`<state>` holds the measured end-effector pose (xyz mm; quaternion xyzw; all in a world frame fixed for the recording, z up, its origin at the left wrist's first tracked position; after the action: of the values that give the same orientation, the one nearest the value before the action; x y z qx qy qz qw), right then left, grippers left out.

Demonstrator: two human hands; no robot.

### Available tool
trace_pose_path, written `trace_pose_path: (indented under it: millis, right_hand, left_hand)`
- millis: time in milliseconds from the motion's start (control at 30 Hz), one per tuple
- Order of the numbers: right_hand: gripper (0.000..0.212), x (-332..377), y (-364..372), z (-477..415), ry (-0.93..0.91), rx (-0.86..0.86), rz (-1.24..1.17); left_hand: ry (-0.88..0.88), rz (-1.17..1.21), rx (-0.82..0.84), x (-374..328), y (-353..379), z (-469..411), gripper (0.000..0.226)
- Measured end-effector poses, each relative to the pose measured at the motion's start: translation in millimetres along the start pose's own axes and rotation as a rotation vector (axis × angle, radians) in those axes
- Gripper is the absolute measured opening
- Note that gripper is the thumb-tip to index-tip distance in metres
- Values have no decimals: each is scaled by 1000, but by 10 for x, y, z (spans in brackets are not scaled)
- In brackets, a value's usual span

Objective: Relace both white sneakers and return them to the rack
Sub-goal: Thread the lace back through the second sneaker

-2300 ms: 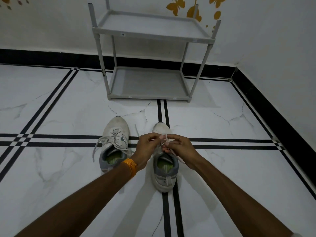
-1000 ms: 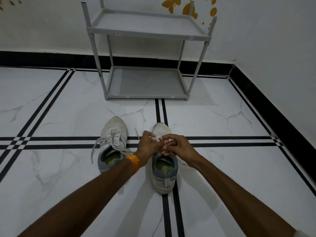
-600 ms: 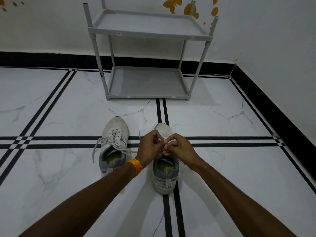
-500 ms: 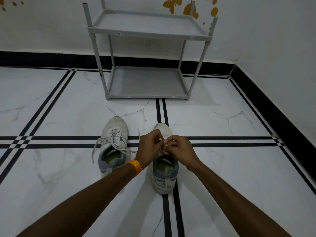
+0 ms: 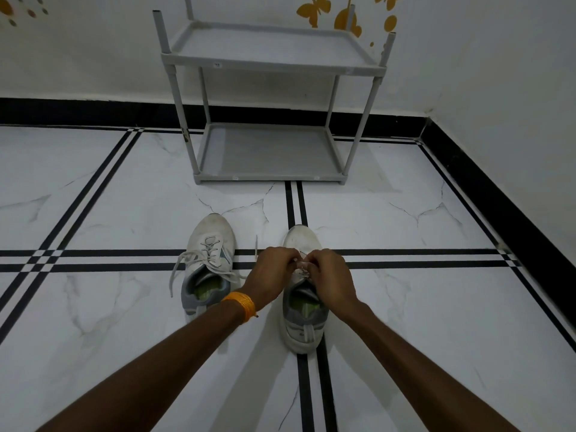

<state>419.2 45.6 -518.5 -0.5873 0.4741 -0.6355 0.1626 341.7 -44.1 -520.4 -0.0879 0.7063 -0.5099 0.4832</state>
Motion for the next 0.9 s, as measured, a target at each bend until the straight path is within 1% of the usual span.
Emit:
trace_pose_path:
  millis: [67,100,167,200,267,300,333,400,433,500,533,667,767,833,900]
  right_hand:
    - [13,-68,-16,-6,-16,10,-117]
    - [11,-126,-37,-2,0,8,-209]
    - [8,-239,-53,33,52,2,-413]
    - [12,-265,-64,44,41,-8,-442]
    - [32,-214,-108,59,-64,-5,-311]
    - [39,-158,-139,63,-150,-13,-175]
    - [43,-64,-181,66,-258,-30,-18]
    - [35,134,-201,79,-467,-48,251]
    - [27,202,-192,77,-529,-43,321]
    - [14,268,-163,52,-596,-15,372]
    - [12,268,-140,32,-596,22,376]
    - [11,162,-87,-32,-524,187,268]
    - [14,52,-138,-17,-397,283,142]
    - [18,-81,-205,30,-278,289,51]
    - [21,-262,-175,114,-179,318,68]
  left_hand:
    - [-82,66,92,27,42,-3,20]
    - [-178,204,193,83,78,-18,19]
    - [-417,581,438,172,173,-21,20]
    - [-514,710,526,187,213,-5,19]
    - [-667,835,603,217,272,28,15]
    - [-719,864,621,237,290,48,13]
    - [-754,880,626,246,292,64,12]
    - [-761,858,624,255,282,75,12]
    - [-751,825,620,251,263,74,12]
    - [-724,758,599,252,233,48,16]
    - [-708,732,581,250,214,28,18]
    - [-623,659,532,208,148,-7,18]
    - [-599,652,455,224,103,-36,17]
    - [-502,461,306,337,-33,-117,17]
    - [-400,295,205,419,-128,-129,15]
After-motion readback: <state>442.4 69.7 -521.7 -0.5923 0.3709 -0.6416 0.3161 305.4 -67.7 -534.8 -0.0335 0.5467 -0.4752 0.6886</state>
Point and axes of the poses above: each hand's wrist, its own z-axis away from the middle knuckle, its own y-axis out of the palm, x = y × z, the point moved 8 cm from there along -z, towards the middle knuckle, and after that the axes turned 11 degrees about -y, right-handed, at the moved point
